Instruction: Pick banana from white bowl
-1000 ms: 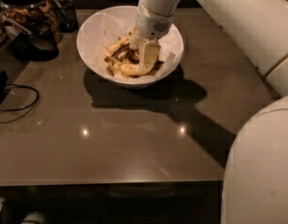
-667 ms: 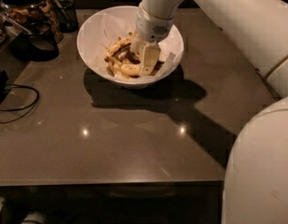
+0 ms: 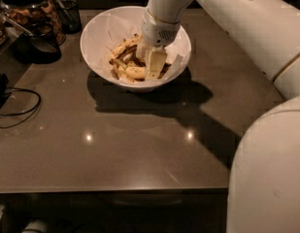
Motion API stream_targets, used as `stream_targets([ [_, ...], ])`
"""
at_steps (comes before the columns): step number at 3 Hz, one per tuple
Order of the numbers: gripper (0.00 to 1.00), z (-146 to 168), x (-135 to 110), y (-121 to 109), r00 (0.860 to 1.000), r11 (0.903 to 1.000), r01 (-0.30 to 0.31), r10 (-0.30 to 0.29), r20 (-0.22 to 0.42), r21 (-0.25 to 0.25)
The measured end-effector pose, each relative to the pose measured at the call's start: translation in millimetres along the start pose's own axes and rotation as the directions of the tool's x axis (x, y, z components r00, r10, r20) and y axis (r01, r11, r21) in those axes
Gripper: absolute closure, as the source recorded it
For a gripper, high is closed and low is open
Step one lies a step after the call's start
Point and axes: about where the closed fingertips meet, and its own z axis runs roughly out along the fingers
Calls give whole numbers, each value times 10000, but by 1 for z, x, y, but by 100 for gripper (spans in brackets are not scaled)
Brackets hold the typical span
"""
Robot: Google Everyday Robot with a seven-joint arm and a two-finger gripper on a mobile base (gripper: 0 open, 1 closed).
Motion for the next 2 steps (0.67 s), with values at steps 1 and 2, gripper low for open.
stream_targets([
  [1,39,5,2,0,10000,9999,-35,35,-14,-123],
  [2,40,12,3,2,10000,9996,-75,76,33,-283],
])
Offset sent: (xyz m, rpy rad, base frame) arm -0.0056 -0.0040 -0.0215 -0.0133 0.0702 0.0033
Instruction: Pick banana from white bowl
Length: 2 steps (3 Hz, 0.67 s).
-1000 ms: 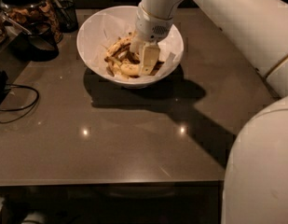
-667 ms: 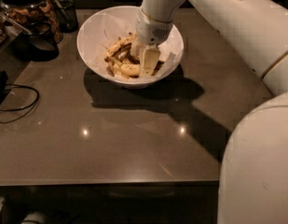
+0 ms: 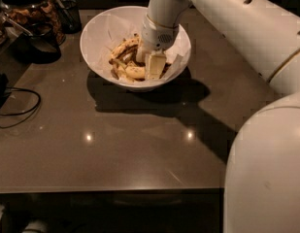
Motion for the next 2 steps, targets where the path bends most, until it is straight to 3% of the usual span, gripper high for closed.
stream_targets([
  [2,82,0,0,0,10000,10000,0,0,0,0],
])
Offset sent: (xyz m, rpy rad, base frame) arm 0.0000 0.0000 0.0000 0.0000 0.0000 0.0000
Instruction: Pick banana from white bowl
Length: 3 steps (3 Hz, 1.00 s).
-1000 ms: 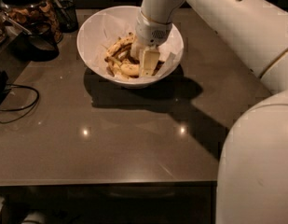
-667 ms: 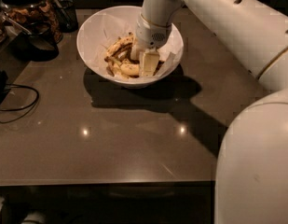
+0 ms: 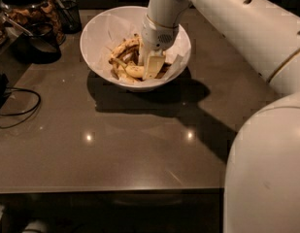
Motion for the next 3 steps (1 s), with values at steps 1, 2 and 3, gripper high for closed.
stream_targets([
  [1,100,0,0,0,10000,10000,0,0,-1,4],
  [2,100,-8,-4,-1,10000,9998,3,-2,-68,210],
  [3,100,-53,-16,0,9978,9959,-395,437,-504,818],
])
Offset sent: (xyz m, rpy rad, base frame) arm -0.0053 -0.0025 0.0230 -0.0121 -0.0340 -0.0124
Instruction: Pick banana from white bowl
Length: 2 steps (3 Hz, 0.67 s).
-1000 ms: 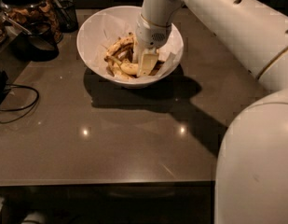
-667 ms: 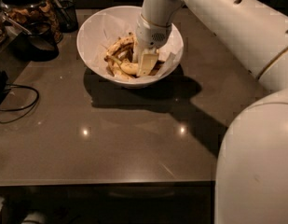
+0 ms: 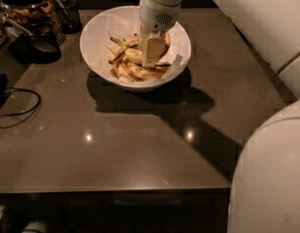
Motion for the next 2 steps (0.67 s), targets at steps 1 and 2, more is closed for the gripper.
stream_targets([
  [1,100,-65,-24,-5,9982,9965,-205,250,-545,810],
  [2,100,-60,-26,-12,9991,9951,-200,236,-361,969],
])
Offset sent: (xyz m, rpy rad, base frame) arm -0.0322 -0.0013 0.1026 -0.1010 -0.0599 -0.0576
